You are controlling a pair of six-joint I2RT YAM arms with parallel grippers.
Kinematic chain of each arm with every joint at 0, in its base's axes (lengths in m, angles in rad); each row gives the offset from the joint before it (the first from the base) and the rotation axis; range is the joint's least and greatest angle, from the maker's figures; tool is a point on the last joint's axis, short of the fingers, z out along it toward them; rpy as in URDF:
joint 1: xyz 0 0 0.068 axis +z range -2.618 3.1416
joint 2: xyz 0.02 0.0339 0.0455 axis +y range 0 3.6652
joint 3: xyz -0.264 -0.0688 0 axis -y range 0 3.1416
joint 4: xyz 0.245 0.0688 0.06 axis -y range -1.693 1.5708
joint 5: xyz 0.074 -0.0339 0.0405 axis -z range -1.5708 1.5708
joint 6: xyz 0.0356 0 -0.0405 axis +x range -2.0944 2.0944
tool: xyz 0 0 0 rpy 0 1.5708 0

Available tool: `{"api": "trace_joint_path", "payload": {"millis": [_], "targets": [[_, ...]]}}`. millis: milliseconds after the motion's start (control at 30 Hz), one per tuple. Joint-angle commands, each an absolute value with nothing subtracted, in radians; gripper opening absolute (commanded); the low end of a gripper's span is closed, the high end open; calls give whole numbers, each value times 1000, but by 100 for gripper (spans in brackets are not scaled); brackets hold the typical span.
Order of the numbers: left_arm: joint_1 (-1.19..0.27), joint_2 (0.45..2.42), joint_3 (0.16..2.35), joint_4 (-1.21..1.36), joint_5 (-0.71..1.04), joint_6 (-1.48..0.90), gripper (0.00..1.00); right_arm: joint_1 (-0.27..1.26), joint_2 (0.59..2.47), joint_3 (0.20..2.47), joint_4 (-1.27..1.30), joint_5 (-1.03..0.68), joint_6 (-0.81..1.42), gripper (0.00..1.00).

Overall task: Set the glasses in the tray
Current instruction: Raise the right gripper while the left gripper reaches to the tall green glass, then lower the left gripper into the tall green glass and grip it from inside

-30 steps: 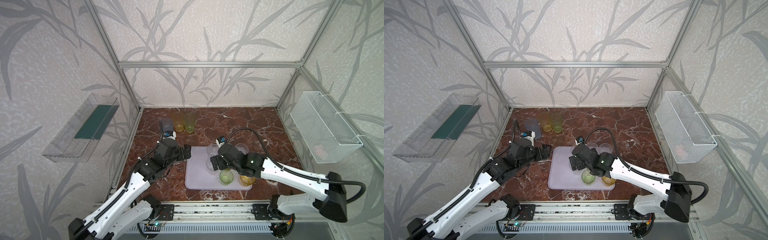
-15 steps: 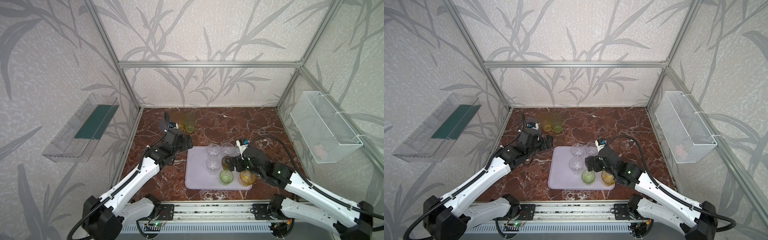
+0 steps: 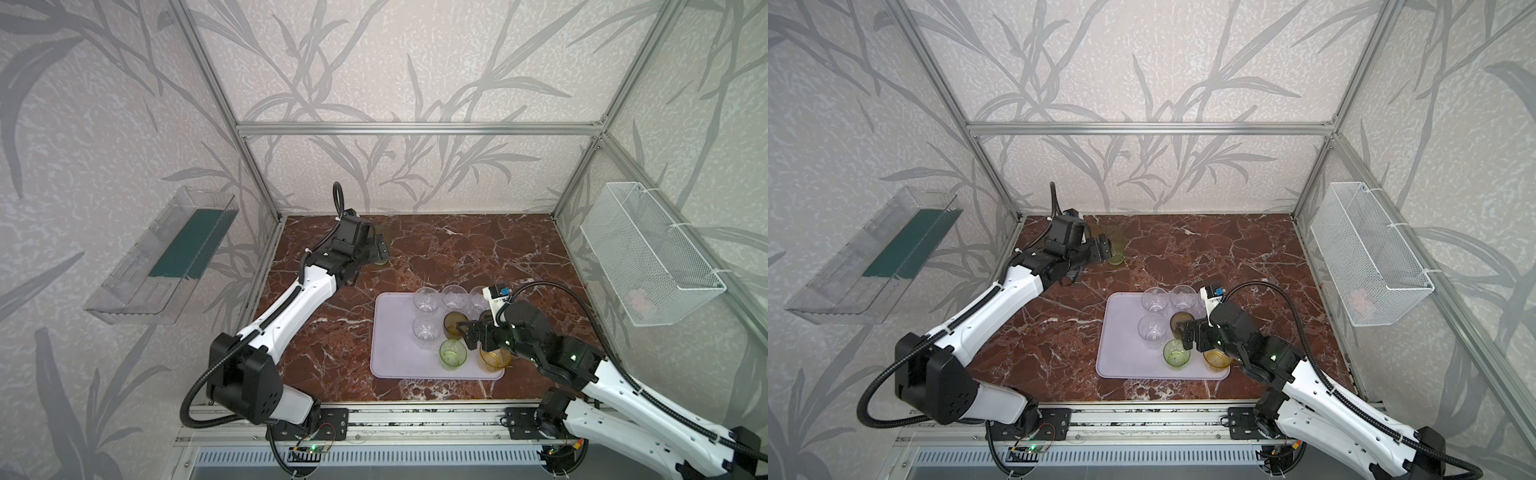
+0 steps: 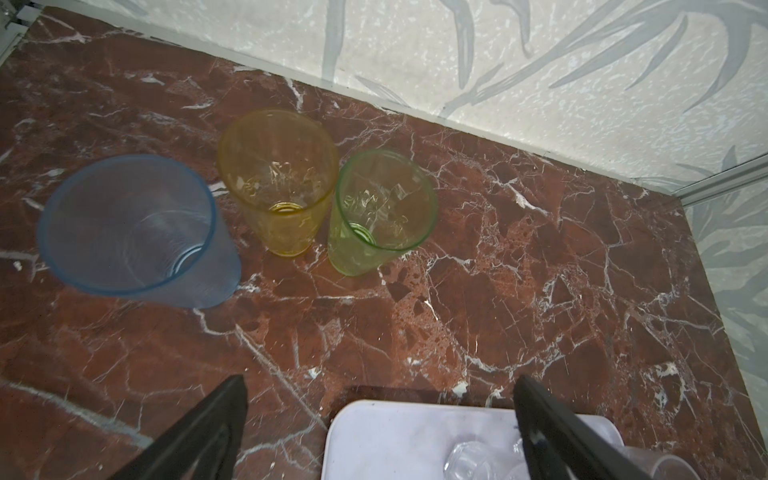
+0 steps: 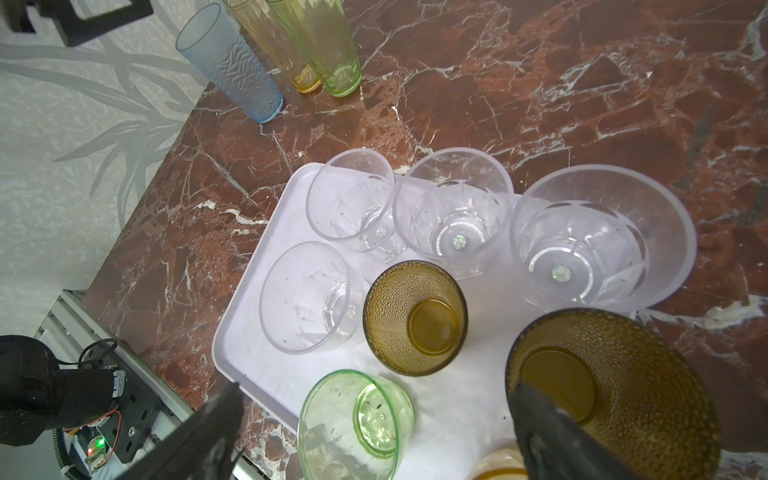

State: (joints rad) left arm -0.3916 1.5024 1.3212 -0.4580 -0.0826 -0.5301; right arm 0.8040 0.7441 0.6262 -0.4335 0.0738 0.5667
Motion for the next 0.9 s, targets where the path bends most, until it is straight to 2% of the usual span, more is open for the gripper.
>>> {"api": "trace_joint_path", "payload": {"millis": [0,200,433,667,767,867], "targets": [[-384,1581,1417,-545,-44,-495,93,799,714,596,-404,38,600,99],[-371,1730,1577,-604,-20,-450,81,799,678,577,-426,36,617,99],[-369,1890,1773,-703,-7,-402,61,798,630,546,-439,60,630,99],[-369,1997,1893,-748,12,-382,53,794,643,548,-458,69,630,99],[-368,2035,1936,-766,9,-376,37,792,648,546,-456,67,629,99],[-368,2069,1976,-786,13,-366,35,790,652,543,-451,69,629,99]]}}
